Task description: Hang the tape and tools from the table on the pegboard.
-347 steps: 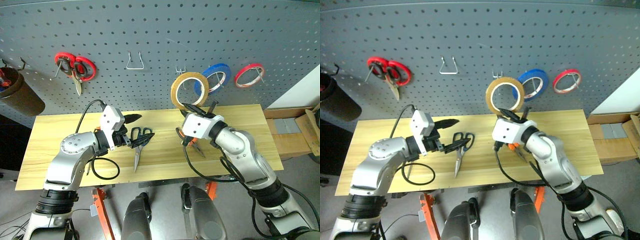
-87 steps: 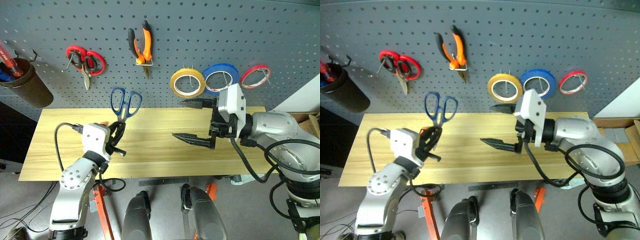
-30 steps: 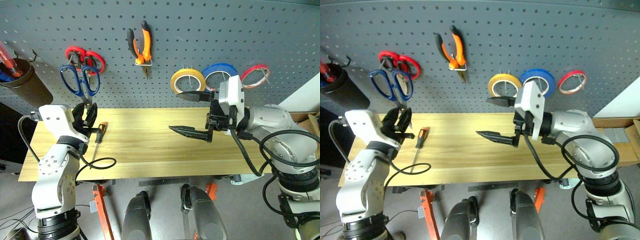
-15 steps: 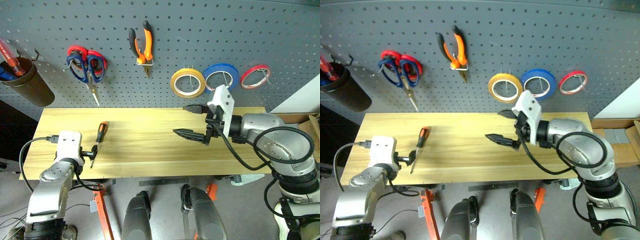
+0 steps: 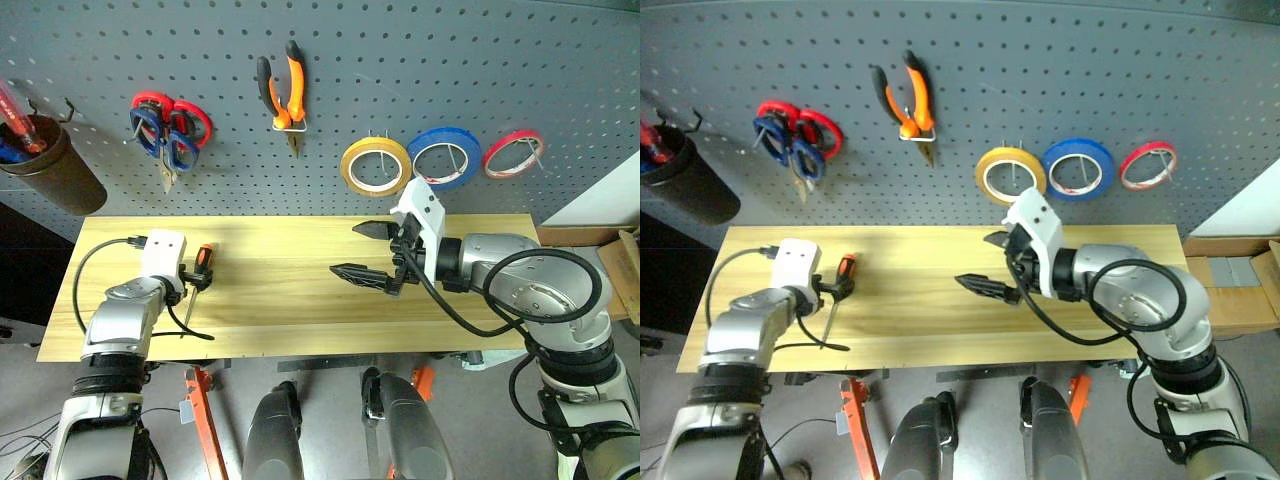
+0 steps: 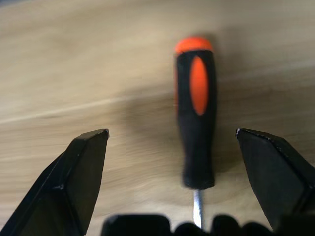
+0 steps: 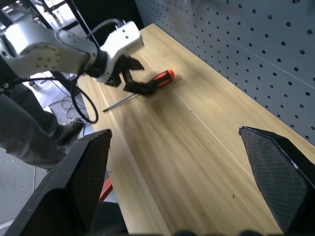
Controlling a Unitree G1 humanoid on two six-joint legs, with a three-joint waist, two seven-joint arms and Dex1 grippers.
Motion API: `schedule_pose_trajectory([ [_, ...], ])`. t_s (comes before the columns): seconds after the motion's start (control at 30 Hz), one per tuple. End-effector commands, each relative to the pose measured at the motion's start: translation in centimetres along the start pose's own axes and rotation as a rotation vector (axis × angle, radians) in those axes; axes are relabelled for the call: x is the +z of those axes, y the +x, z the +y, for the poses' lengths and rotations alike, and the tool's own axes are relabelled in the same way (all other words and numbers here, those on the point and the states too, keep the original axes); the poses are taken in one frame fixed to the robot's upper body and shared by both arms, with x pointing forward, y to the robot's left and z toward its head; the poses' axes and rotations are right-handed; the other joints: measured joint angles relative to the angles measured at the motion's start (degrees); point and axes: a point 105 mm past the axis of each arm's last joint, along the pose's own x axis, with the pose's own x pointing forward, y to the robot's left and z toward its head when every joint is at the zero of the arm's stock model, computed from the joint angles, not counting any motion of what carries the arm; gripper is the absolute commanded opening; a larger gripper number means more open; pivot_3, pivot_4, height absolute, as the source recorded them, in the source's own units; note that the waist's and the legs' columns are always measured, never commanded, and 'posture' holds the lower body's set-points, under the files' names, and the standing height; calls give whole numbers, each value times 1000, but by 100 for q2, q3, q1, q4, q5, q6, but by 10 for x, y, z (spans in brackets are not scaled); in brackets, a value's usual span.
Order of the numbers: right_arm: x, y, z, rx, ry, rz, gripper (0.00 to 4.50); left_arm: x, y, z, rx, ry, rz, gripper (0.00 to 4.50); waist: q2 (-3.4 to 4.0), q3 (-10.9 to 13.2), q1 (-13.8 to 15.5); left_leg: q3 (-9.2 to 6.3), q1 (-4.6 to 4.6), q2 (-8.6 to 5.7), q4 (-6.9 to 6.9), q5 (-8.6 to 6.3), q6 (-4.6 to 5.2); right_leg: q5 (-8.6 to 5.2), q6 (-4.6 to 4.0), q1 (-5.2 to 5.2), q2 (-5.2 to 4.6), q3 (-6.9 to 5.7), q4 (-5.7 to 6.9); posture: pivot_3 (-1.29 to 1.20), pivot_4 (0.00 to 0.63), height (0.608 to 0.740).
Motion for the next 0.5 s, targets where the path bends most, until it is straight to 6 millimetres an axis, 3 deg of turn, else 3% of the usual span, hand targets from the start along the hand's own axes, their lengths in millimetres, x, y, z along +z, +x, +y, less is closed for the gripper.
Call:
schedule_pose_trajectory([
  [0.03, 11, -1, 8, 13, -50, -33, 4500, -3, 4, -4, -26, 34, 21, 4306, 0, 0, -15, 0, 1, 0, -1, 0, 0, 0, 0, 0, 0, 0, 0, -158, 364, 740],
  [0.1, 10, -2, 8, 6, -48, -32, 4500, -4, 5, -8, -35, 46, 26, 3913, 0, 0, -25, 2, 2, 0, -1, 0, 0, 0, 0, 0, -1, 3, 2, -160, 365, 740],
  [0.3, 10, -2, 6, -6, -51, -30, 4500, -2, 3, -8, -33, 43, 13, 1783, 0, 0, -50, 0, 4, 0, 1, 1, 0, -1, 2, 0, -2, 4, 9, -163, 370, 740],
  [0.4, 12, -3, 4, -18, -47, -40, 4500, -3, -2, 1, 8, 31, 0, 787, 0, 1, -62, 1, 6, 1, 1, 0, 0, -15, 26, 0, -2, 6, 11, -162, 371, 740],
  [0.5, 14, -5, 0, -33, -35, -53, 4500, -4, -10, 16, 83, 20, -37, 744, 0, 3, -94, 2, 7, 2, -1, 0, 0, -15, 26, -2, -2, 8, 10, -160, 371, 740],
])
